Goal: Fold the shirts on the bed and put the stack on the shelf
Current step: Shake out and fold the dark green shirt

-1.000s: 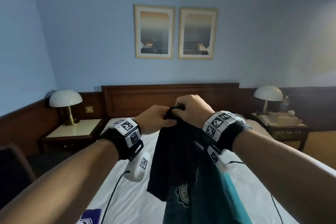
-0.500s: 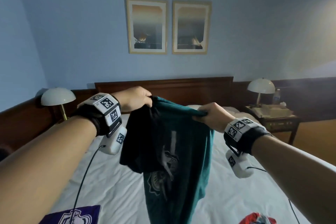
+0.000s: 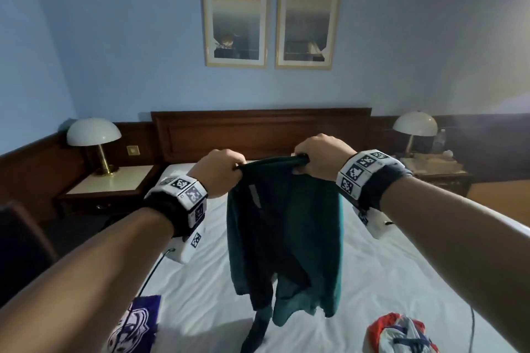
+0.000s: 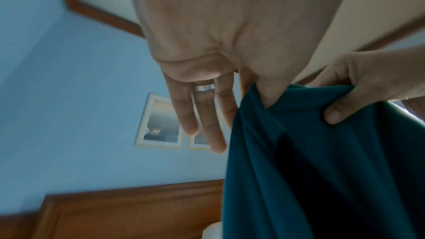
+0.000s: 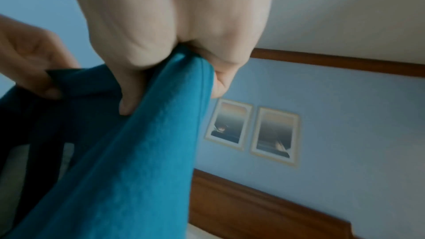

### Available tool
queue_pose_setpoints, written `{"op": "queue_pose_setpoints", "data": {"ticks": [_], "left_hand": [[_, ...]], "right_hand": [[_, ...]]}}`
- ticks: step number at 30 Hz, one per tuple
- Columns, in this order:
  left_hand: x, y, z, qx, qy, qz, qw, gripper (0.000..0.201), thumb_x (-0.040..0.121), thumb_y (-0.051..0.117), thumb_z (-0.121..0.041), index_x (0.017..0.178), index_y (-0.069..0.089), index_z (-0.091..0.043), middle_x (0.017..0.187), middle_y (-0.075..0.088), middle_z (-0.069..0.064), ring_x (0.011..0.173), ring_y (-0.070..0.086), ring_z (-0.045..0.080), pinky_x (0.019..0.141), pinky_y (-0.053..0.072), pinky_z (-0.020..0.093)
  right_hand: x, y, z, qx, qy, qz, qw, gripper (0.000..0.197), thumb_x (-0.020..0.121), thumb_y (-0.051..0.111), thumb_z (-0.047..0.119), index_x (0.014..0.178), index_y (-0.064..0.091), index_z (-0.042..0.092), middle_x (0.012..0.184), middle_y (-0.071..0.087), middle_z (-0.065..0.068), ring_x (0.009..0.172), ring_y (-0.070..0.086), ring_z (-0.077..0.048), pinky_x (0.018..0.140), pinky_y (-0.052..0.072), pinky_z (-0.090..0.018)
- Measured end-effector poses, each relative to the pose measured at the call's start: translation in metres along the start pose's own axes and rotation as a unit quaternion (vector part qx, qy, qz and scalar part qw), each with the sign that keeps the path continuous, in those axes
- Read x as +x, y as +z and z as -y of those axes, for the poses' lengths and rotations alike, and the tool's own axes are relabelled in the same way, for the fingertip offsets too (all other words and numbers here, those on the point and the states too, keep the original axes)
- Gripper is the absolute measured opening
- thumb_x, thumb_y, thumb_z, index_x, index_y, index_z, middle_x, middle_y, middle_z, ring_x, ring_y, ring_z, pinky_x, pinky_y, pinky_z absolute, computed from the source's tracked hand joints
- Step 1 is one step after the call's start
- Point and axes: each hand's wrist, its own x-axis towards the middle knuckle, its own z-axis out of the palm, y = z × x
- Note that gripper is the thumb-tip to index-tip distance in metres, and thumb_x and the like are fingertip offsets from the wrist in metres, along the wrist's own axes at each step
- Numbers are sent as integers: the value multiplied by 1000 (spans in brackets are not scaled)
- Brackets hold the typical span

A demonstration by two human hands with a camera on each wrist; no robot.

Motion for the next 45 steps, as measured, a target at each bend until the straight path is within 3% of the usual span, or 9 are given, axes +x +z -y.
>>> {"op": "queue_pose_setpoints", "data": {"ticks": [7,13,17,21,28,34,37,41,45], "left_hand": [[-5,2,5,-89,-59,-145,984,28,89,48,-6,90,72,-19,80,69,5,82,64,31,74,49,34],[-20,6,23,-66,-47,-55,995,21,95,51,-10,96,67,-24,73,64,2,66,59,17,57,40,22],[-23,2,46,56,-16,44,997,33,89,49,-1,105,70,-20,100,61,1,98,59,29,88,47,37],[-32,8,63,129,-78,32,988,36,84,44,2,97,68,-21,100,64,9,92,61,35,79,52,39],[-30,38,92,-86,-217,-90,968,21,89,51,-11,94,70,-3,99,68,25,89,63,43,79,51,44],[7,45,87,-191,-207,-37,959,21,96,62,-19,114,69,-11,107,60,3,108,53,22,85,38,25],[31,44,100,-130,-162,49,977,38,74,66,-37,107,71,-19,108,61,2,107,54,18,87,39,26],[76,54,137,69,-122,106,984,40,87,64,-10,127,67,-14,131,63,18,120,57,35,100,45,38],[126,68,172,100,-187,-8,977,35,87,56,-1,111,75,-16,113,67,24,100,62,43,87,52,43]], "right_hand": [[-32,48,-43,90,71,37,993,23,91,69,32,77,56,19,66,45,6,73,48,-21,63,29,-29],[-56,74,-80,141,143,9,980,26,90,70,30,78,67,7,68,56,-7,73,54,-28,62,38,-32],[-65,79,-89,149,161,-42,975,20,89,70,25,77,67,9,69,58,-7,71,55,-29,63,40,-32],[-68,82,-93,144,155,-81,974,25,90,68,25,68,57,18,61,49,4,71,53,-29,62,38,-32],[-58,87,-107,-17,161,-9,987,17,96,56,35,93,67,22,87,58,-1,83,54,-25,71,47,-34],[-28,107,-126,-44,213,6,976,19,94,53,41,87,64,27,88,63,-7,75,53,-30,66,42,-32],[-3,117,-139,-46,215,18,975,18,89,54,39,85,64,25,85,62,-6,75,54,-30,65,41,-31],[41,134,-158,-44,194,14,980,17,84,56,36,82,64,21,83,62,-3,76,52,-26,63,38,-30],[86,154,-169,-67,180,-6,981,17,86,51,28,88,66,19,92,61,-2,80,51,-25,65,37,-29]]}}
